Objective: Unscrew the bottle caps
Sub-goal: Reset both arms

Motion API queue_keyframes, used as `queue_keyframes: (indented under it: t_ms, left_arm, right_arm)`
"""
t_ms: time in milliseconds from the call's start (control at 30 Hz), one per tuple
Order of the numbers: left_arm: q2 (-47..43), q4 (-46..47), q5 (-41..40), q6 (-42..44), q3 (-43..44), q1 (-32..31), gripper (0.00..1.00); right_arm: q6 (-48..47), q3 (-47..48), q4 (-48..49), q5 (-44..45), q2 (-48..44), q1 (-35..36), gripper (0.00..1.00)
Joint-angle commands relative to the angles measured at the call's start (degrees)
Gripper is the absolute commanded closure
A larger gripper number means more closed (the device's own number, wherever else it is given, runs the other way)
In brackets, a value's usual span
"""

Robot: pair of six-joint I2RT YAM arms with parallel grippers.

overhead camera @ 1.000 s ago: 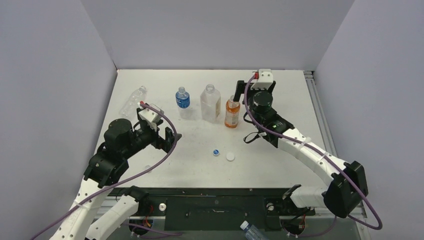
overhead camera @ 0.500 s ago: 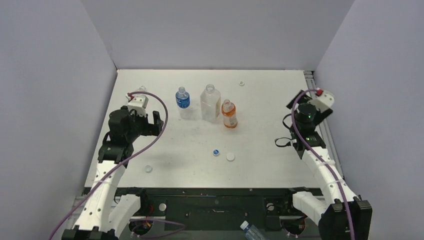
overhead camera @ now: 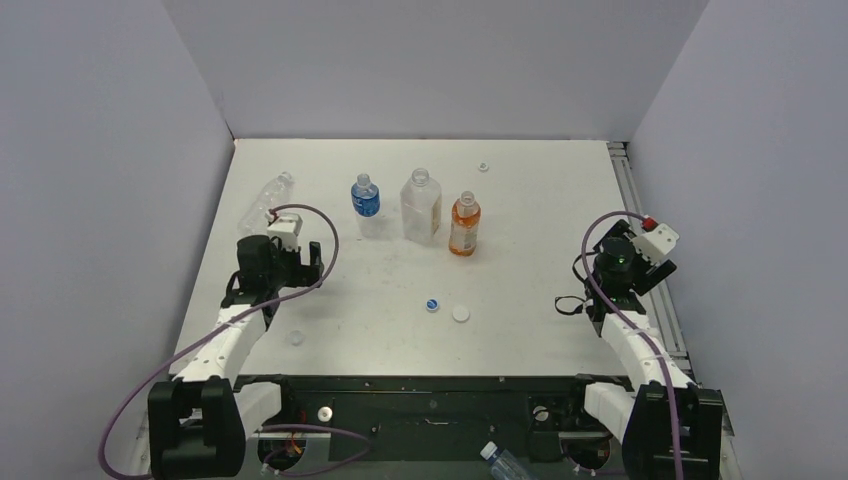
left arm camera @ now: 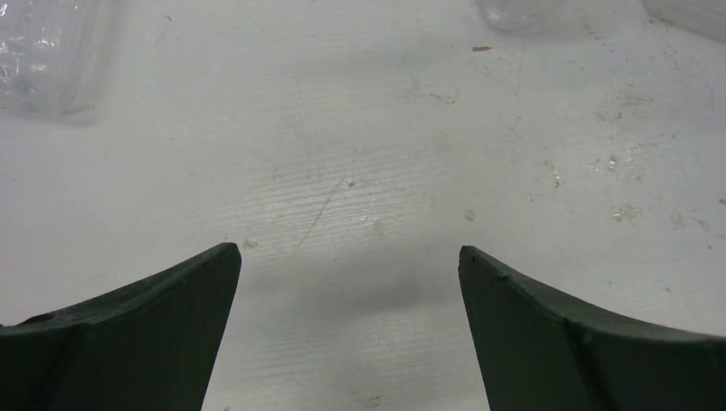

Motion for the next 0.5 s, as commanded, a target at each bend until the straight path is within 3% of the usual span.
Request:
queue_keyframes:
  t_ms: [0, 200, 467]
  left_arm:
    - [1.06, 22.51, 1.45, -2.06, -4.49, 1.97, 0.03]
    - [5.58, 45.64, 2.37, -6.48, -13.52, 4.04, 0.03]
    - [13.51, 62.84, 2.64, -10.45, -17.71, 5.45, 0.03]
  right_arm:
    - [-3.63, -2.66, 12.0, -4.75, 1.27, -0.23, 0.16]
    - [-6.97, -5.06, 17.18, -7.49, 1.48, -0.24, 0.16]
    - [-7.01, -5.52, 21.22, -12.12, 4.3, -0.21, 0.15]
